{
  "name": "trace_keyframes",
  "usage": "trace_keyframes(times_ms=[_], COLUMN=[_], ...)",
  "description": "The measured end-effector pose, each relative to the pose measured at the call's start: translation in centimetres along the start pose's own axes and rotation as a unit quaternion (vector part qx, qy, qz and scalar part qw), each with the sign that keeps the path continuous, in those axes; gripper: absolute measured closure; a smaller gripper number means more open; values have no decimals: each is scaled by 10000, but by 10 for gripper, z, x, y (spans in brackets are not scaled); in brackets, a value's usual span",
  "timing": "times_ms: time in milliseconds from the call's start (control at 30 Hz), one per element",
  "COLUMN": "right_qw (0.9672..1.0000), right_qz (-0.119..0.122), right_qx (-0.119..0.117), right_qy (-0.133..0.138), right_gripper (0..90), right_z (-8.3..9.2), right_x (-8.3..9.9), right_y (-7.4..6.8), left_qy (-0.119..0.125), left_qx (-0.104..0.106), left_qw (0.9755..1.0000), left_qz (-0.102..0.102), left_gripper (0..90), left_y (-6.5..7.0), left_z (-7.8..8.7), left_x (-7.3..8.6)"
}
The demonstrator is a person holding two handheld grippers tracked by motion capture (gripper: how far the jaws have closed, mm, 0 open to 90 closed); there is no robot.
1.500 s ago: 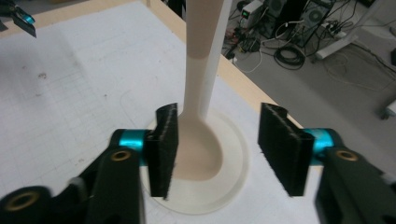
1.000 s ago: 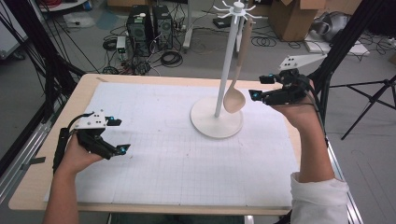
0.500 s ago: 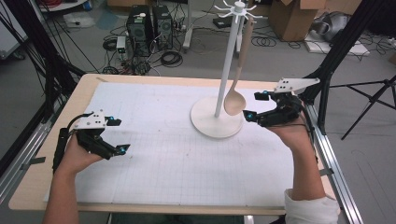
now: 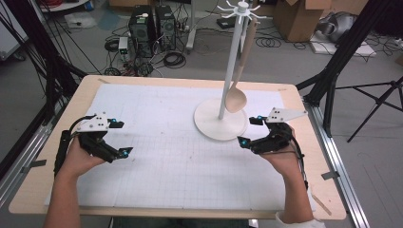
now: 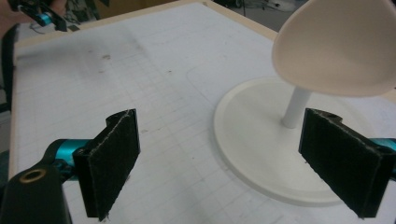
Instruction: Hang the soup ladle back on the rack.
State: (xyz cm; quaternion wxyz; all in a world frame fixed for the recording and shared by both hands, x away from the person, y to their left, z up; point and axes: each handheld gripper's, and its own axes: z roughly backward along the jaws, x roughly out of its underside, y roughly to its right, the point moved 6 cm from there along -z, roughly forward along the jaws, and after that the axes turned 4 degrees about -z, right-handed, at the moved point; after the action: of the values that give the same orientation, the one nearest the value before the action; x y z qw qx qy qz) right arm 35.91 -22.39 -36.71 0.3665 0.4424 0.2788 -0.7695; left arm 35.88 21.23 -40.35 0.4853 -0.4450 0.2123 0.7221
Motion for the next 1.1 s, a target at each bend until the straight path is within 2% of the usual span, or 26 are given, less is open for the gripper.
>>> trace_keyframes(times_ms=[200, 333, 400, 500, 533, 600, 667, 933, 1100], right_qw=[10000, 10000, 9997, 9993, 9988, 9982, 9980, 9988, 9988], right_qz=[-14, 21, 8, -65, -155, -242, -233, -308, -341], right_qx=[-17, 67, 158, 154, 118, 28, 46, 107, 164], right_qy=[-47, 36, -193, -327, -459, -545, -590, -352, -320], right_gripper=[105, 106, 106, 105, 105, 105, 105, 106, 106], right_z=[-4, -8, -12, -19, -22, -26, -29, -18, -14], right_x=[17, 28, 34, 43, 47, 49, 50, 46, 46], right_y=[-3, -2, 1, 6, 9, 10, 11, 15, 17], left_qy=[11, 3, 3, 41, 64, 112, 112, 56, -3], left_qx=[14, 18, 23, 2, -1, -26, -44, 4, 35], left_qw=[10000, 10000, 10000, 10000, 10000, 9999, 9999, 10000, 10000], left_qz=[16, 22, 18, 18, 16, 33, 52, 6, 2], left_gripper=[17, 17, 17, 17, 17, 17, 17, 17, 17], left_y=[0, 0, 0, -1, -1, -2, -3, -1, 0], left_z=[-1, -3, -3, 0, 1, 3, 4, 0, -3], left_x=[0, 0, 0, -1, -1, -1, 0, 0, 1])
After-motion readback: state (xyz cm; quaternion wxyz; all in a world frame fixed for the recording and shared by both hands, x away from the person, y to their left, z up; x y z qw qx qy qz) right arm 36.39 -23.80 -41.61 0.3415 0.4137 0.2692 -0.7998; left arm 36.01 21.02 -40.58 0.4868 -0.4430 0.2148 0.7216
